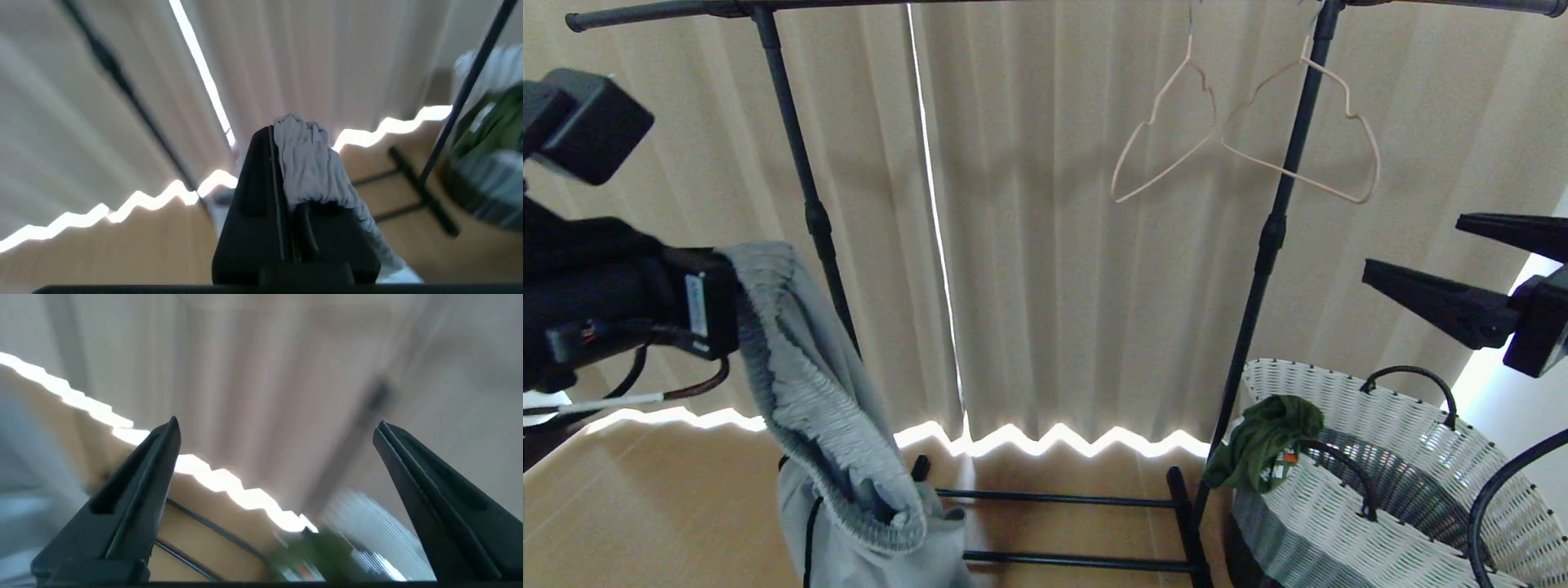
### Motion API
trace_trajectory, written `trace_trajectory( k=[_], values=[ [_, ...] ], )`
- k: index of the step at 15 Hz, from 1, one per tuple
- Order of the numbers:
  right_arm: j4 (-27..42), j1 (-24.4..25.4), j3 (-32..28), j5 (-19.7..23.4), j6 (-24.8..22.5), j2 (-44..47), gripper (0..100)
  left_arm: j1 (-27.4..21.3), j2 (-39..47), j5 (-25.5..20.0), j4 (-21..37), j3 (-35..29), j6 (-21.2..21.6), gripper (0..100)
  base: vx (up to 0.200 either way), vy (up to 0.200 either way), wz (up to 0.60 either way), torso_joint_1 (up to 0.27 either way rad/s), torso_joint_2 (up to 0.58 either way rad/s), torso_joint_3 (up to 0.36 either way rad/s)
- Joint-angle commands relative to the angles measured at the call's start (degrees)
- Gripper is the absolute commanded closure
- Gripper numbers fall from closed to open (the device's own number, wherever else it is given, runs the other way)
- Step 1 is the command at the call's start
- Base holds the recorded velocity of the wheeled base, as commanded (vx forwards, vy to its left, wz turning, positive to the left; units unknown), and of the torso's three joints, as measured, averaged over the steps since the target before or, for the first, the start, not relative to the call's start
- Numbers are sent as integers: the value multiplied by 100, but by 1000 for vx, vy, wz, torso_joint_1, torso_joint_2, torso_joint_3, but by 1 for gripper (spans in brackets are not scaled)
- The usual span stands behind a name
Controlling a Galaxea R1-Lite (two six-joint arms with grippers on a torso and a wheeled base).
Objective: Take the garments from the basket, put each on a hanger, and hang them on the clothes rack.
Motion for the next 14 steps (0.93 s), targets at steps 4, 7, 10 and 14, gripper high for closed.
trace_trajectory(
  k=[4, 7, 10, 14],
  values=[
    [-412, -53, 759, -413, -425, -84, 0, 811, -1640, -330, -32, 1590, 30, 100, 0, 0, 0, 0, 0, 0],
    [-737, -193, 908, -404, -504, -102, 0, 1391, -1939, -796, -59, 2188, -40, 100, 0, 0, 0, 0, 0, 0],
    [-772, -439, 926, -360, -487, -155, 0, 1470, -2150, -1261, -691, 2741, -304, 100, 0, 0, 0, 0, 0, 0],
    [-719, -562, 1128, -413, -504, -260, 0, 1452, -2194, -1305, -779, 2777, -313, 100, 0, 0, 0, 0, 0, 0]
  ],
)
